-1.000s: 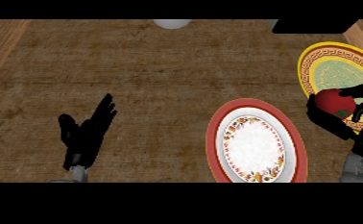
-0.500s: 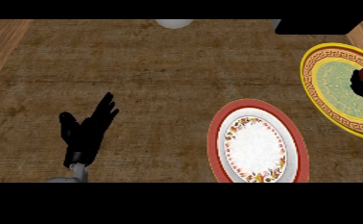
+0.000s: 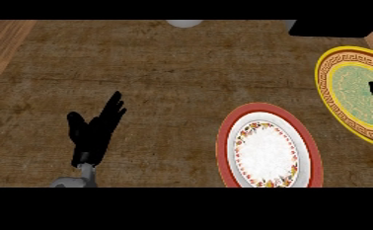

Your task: Pick the tomato from the plate and place it in the plate

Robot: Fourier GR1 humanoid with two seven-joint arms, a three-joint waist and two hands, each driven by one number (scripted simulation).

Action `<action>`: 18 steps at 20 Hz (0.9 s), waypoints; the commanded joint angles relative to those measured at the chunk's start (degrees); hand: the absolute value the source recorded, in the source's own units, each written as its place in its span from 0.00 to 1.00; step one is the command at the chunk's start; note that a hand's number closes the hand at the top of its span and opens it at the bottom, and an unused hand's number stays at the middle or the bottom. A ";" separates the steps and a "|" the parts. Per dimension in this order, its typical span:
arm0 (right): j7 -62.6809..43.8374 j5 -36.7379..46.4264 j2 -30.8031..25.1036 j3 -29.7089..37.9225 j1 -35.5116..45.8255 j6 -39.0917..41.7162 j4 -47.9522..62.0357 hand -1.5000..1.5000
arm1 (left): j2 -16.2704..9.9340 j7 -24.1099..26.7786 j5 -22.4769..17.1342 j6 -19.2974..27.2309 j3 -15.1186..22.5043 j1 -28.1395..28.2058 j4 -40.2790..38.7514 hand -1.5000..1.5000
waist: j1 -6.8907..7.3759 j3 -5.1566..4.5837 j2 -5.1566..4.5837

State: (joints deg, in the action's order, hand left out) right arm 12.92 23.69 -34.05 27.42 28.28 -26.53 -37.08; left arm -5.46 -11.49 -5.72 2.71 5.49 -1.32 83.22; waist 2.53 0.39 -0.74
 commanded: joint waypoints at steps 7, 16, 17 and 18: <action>11.45 -3.84 -3.74 3.29 7.42 11.99 16.72 0.00 | 1.05 -1.28 0.93 0.26 1.72 1.17 0.16 0.50 | 1.24 0.15 -0.68; 23.03 -14.97 -4.65 14.41 7.81 15.10 20.67 0.00 | -0.11 -3.05 0.21 -0.18 0.59 2.74 1.44 0.50 | -0.36 -0.07 -0.08; 23.50 -16.27 -6.40 15.82 7.54 17.67 21.60 0.00 | -0.32 -2.51 -0.40 -0.64 0.10 2.20 1.92 0.50 | 0.03 0.04 -0.34; 22.33 -16.09 -7.13 15.23 8.09 18.81 22.21 0.00 | 1.71 -0.31 0.75 0.59 0.95 2.57 -0.85 0.50 | -0.75 -0.14 -0.06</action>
State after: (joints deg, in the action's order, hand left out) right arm 33.76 10.51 -39.05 39.95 36.35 -11.11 -17.43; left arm -5.28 -12.46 -5.82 2.44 5.47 -0.57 84.33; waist 2.38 0.51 -0.83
